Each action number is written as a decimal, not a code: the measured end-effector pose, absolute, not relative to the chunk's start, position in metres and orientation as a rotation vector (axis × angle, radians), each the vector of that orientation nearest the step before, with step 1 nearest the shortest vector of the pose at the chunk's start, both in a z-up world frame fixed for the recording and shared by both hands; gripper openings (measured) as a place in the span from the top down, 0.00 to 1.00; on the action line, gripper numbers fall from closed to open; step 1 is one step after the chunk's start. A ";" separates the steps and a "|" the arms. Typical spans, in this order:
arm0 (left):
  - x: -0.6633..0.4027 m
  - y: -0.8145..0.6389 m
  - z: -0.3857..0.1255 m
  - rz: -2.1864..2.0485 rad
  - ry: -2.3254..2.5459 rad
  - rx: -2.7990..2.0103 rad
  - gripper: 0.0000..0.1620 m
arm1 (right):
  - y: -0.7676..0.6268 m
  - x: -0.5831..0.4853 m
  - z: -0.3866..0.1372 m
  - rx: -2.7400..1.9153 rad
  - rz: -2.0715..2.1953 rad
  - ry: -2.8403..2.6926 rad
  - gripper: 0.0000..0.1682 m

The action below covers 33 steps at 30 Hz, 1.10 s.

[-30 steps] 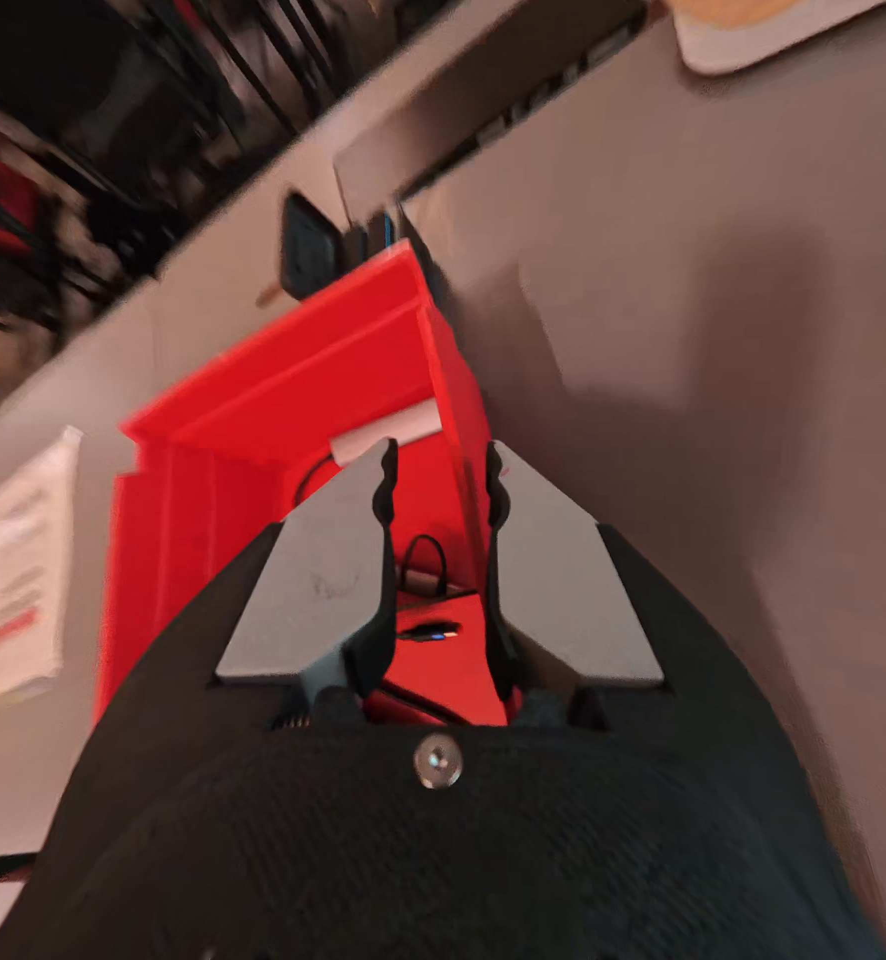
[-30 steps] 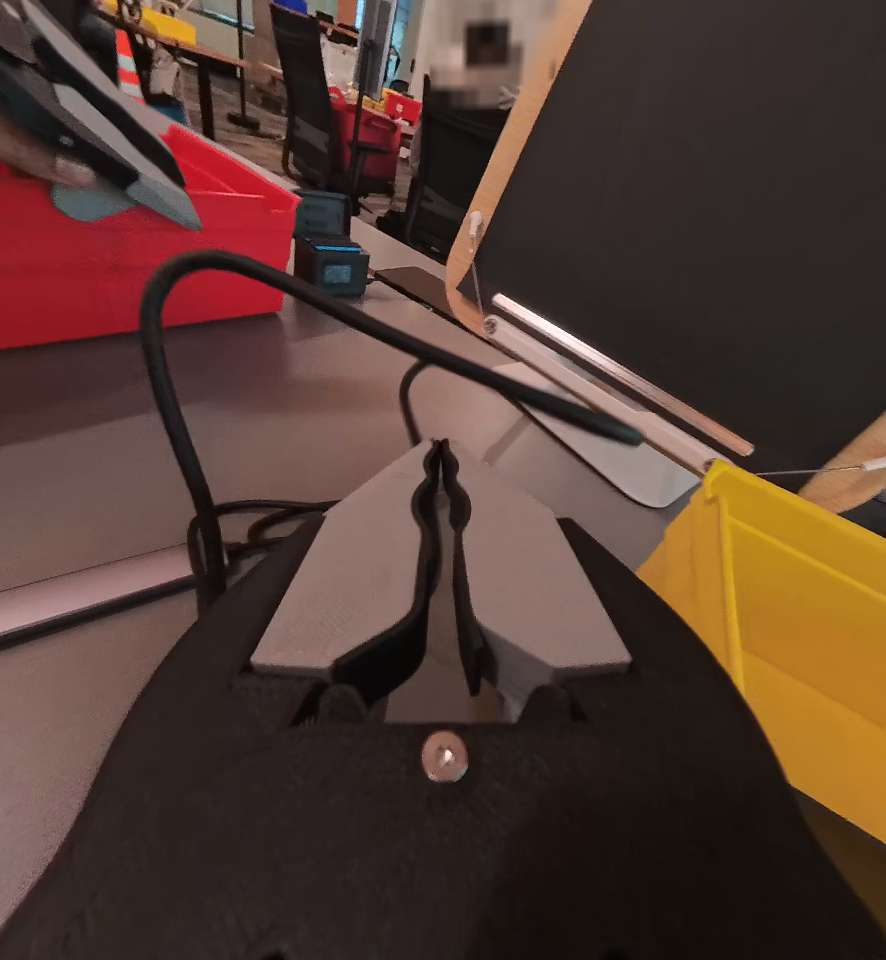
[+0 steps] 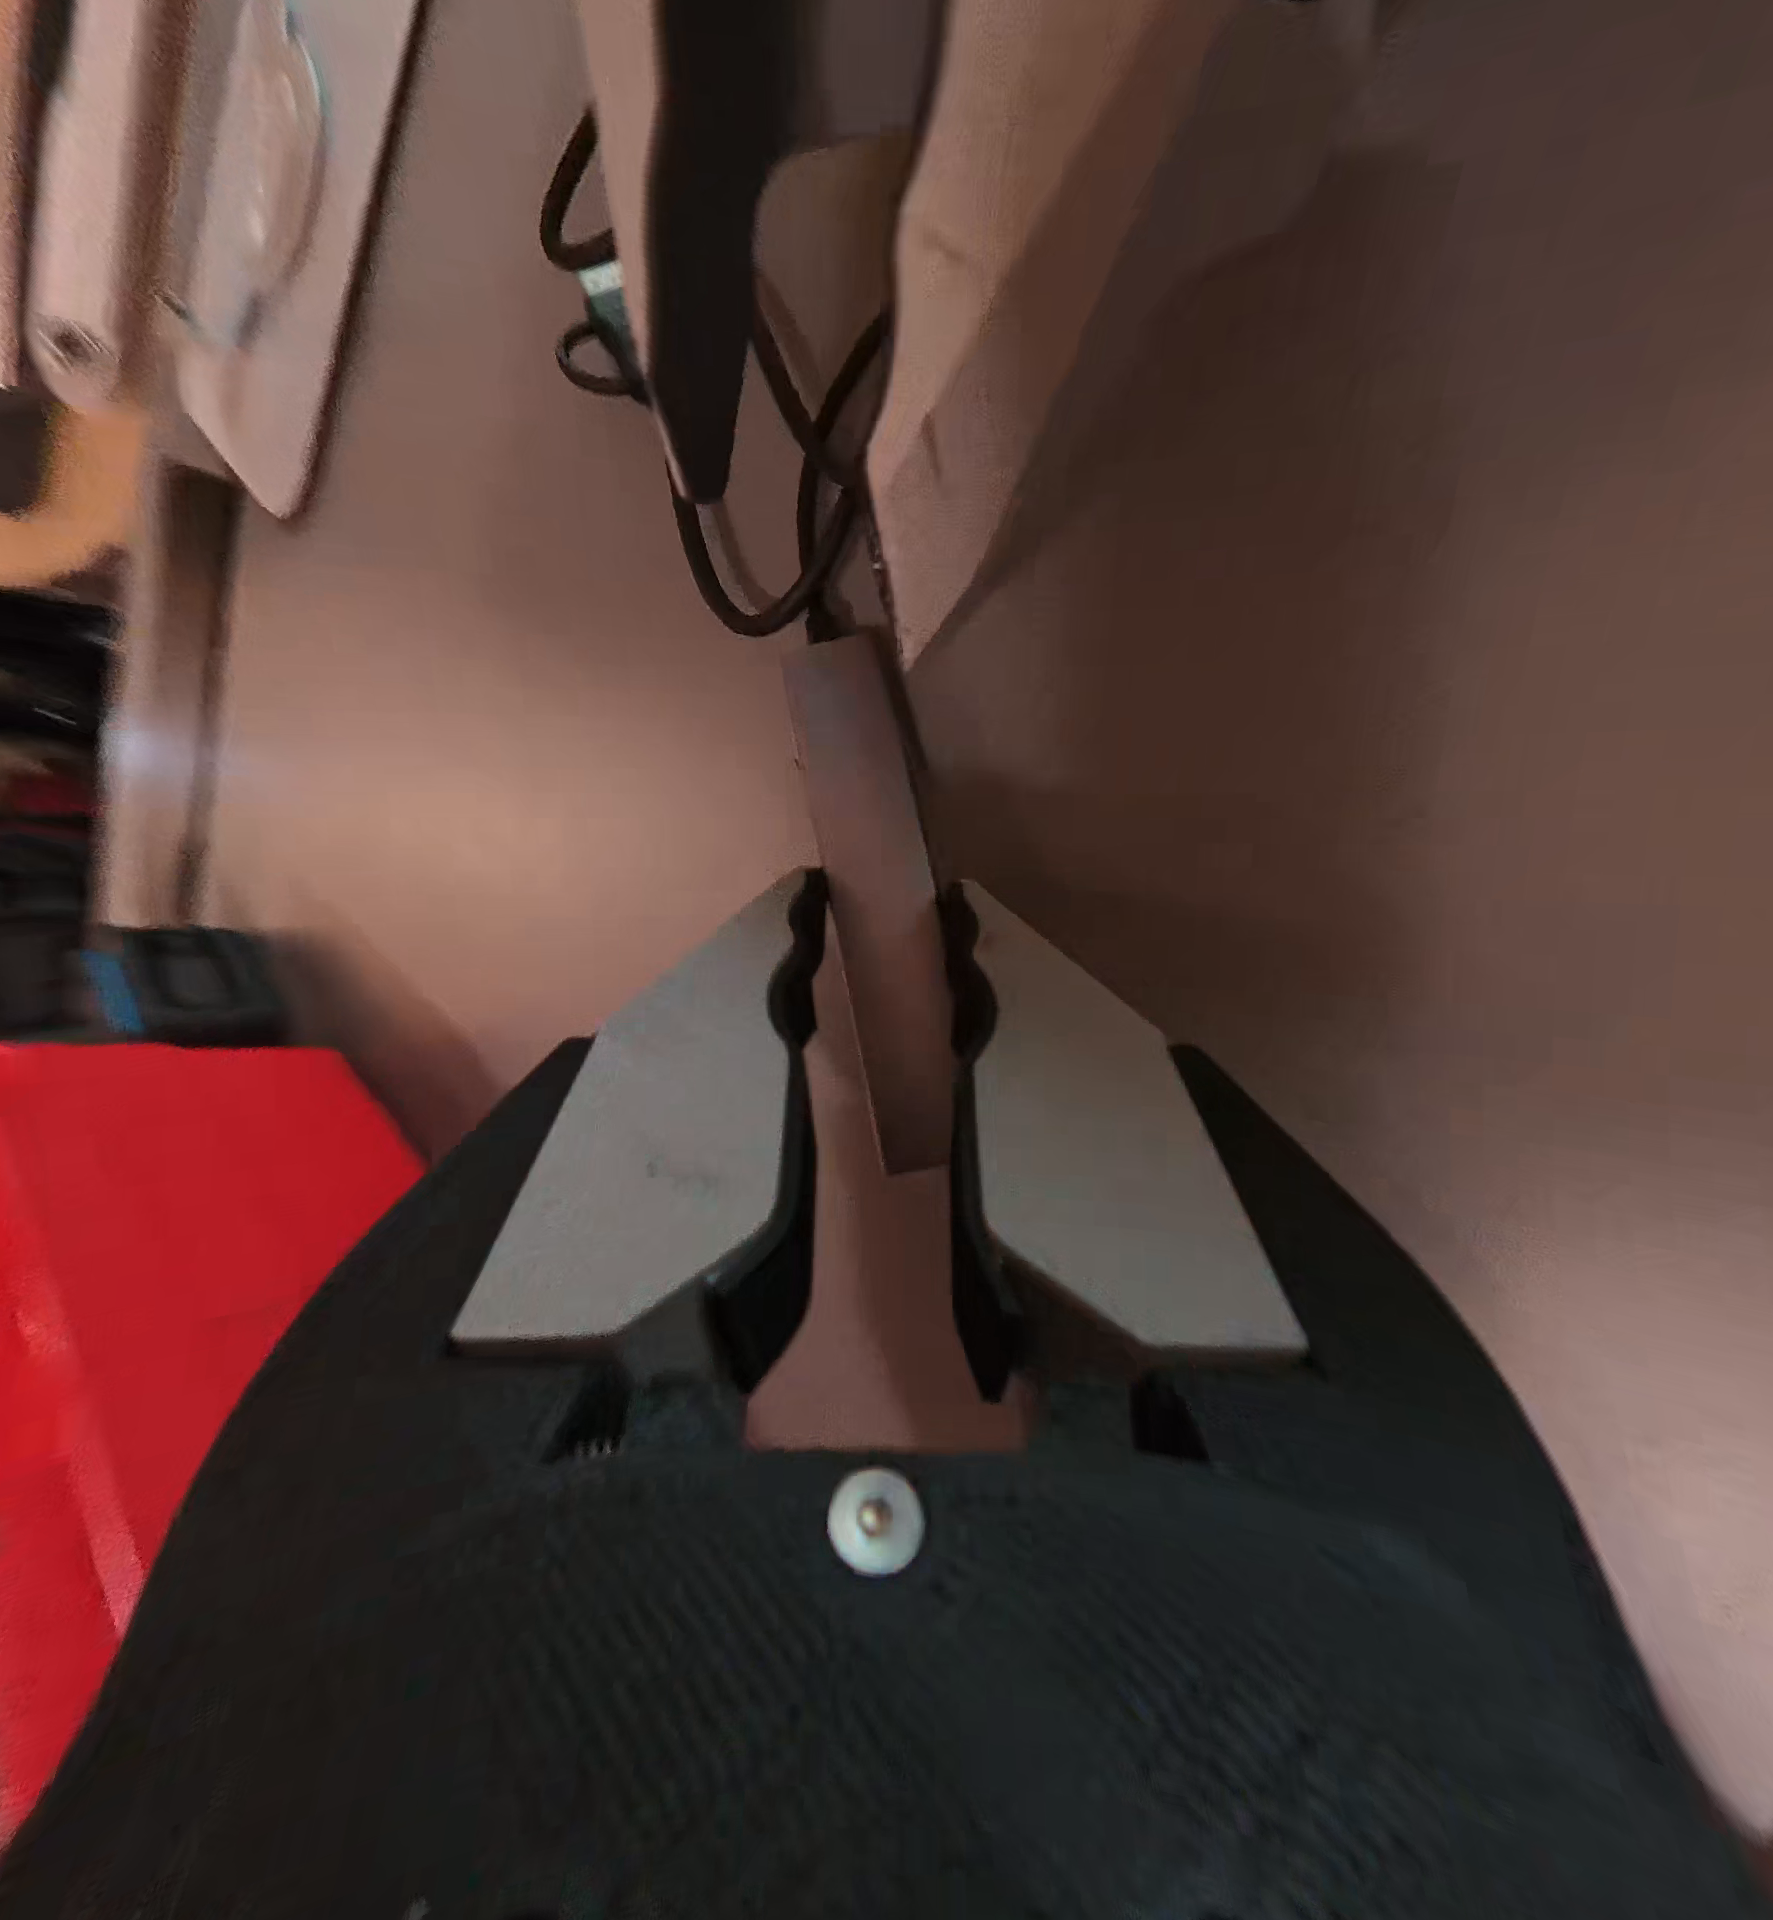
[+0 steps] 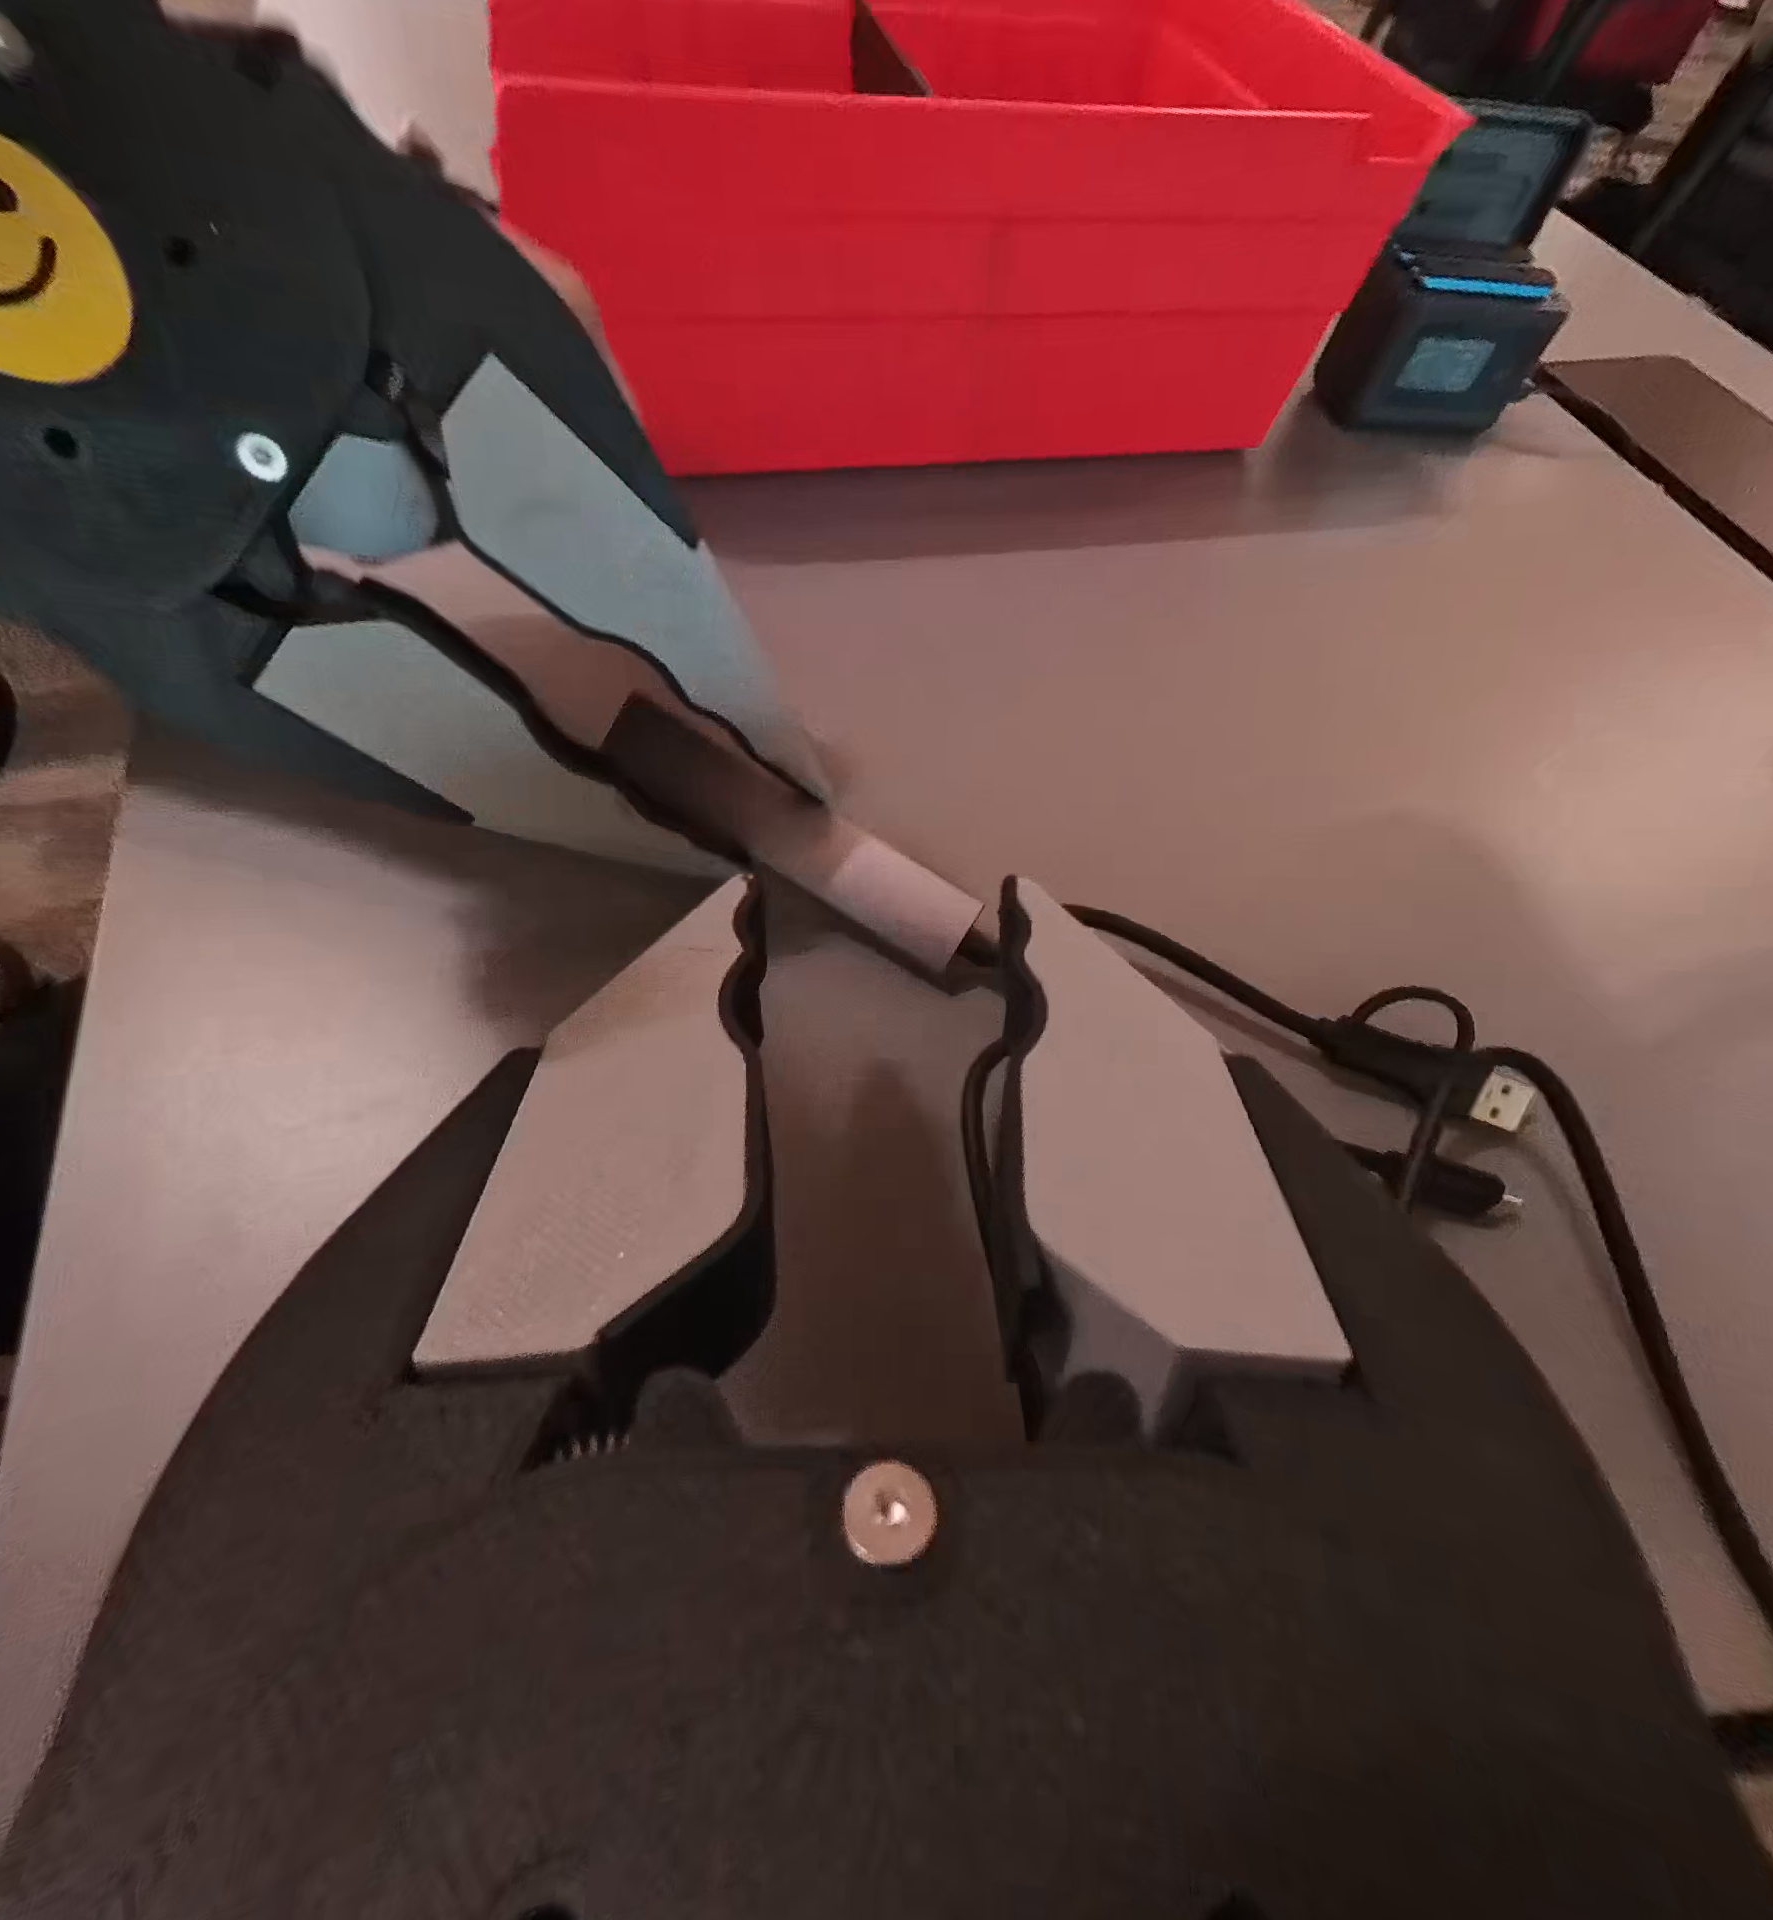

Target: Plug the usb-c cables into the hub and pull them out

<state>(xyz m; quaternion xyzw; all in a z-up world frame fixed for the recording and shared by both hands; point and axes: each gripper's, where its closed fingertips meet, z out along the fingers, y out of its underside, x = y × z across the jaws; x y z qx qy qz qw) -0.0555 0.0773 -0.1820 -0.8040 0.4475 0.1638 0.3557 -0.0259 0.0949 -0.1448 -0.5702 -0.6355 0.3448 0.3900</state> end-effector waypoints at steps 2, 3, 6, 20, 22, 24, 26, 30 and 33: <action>-0.057 0.077 -0.172 0.601 1.289 -1.915 0.87 | 0.089 -0.027 -0.149 -1.382 0.816 -1.685 0.71; -0.056 0.076 -0.166 0.669 1.332 -1.827 0.87 | 0.088 -0.028 -0.153 -1.343 0.758 -1.723 0.70; -0.055 0.072 -0.153 0.814 1.412 -1.631 0.87 | 0.096 -0.034 -0.162 -1.238 0.576 -1.777 0.69; -0.069 0.076 -0.141 0.860 1.302 -1.451 0.88 | 0.097 -0.053 -0.159 -1.128 0.602 -1.894 0.88; -0.072 0.076 -0.128 0.611 1.097 -1.613 0.86 | 0.102 -0.049 -0.149 -1.111 0.586 -1.847 0.89; -0.075 0.074 -0.118 0.312 0.894 -1.756 0.78 | 0.103 -0.043 -0.146 -1.089 0.592 -1.837 0.89; -0.082 0.076 -0.109 0.115 0.740 -1.820 0.69 | 0.102 -0.040 -0.143 -1.068 0.584 -1.827 0.89; -0.060 0.066 -0.110 -0.263 0.726 -1.842 0.75 | 0.100 -0.040 -0.135 -1.018 0.547 -1.791 0.89; -0.063 0.071 -0.113 -0.223 0.736 -1.818 0.91 | 0.097 -0.040 -0.135 -0.987 0.504 -1.787 0.89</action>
